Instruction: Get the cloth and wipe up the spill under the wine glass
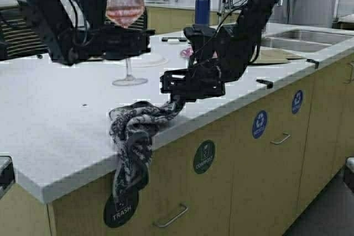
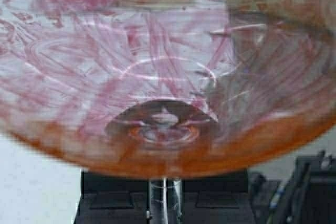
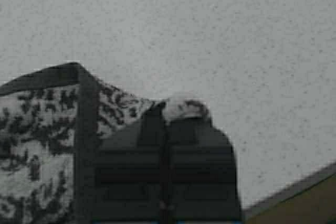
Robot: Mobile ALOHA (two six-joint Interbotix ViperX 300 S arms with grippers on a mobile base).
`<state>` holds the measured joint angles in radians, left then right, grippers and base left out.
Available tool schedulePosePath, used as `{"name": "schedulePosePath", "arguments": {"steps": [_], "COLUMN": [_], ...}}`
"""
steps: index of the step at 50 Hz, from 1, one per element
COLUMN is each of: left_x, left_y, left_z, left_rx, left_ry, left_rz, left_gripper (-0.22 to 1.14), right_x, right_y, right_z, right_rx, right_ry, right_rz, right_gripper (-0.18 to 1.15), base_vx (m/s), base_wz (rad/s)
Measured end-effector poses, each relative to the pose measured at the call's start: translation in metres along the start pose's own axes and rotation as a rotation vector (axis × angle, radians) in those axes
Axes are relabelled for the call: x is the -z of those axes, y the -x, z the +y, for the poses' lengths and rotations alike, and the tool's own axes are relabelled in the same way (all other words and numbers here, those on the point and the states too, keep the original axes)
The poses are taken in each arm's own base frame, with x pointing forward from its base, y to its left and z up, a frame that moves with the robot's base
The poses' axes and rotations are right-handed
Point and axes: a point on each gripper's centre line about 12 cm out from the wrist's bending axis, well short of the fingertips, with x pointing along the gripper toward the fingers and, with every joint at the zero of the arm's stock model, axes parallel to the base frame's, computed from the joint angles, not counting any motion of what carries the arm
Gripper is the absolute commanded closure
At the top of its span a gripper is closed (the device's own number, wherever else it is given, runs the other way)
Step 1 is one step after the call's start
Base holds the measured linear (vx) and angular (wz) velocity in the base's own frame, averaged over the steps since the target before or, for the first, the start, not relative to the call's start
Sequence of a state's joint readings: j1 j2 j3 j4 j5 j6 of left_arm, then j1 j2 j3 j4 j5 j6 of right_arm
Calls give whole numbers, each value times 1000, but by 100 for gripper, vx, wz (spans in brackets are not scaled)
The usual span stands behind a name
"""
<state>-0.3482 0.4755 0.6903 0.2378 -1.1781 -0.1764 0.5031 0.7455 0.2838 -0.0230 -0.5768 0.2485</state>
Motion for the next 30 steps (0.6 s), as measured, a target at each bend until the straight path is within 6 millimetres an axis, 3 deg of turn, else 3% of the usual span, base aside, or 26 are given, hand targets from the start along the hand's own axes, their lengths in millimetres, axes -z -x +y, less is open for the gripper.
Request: {"name": "schedulePosePath", "arguments": {"steps": [30], "left_x": [90], "left_y": [-17], "left_z": [7], "left_rx": [29], "left_ry": [-70], "left_rz": [-11], "left_gripper": [68], "right_x": [0], "right_y": [2], "right_z": [-3], "right_rx": [1], "right_ry": [-2], "right_rz": [-15], "right_gripper": [91], "base_vx": [0], "base_wz": [0]}}
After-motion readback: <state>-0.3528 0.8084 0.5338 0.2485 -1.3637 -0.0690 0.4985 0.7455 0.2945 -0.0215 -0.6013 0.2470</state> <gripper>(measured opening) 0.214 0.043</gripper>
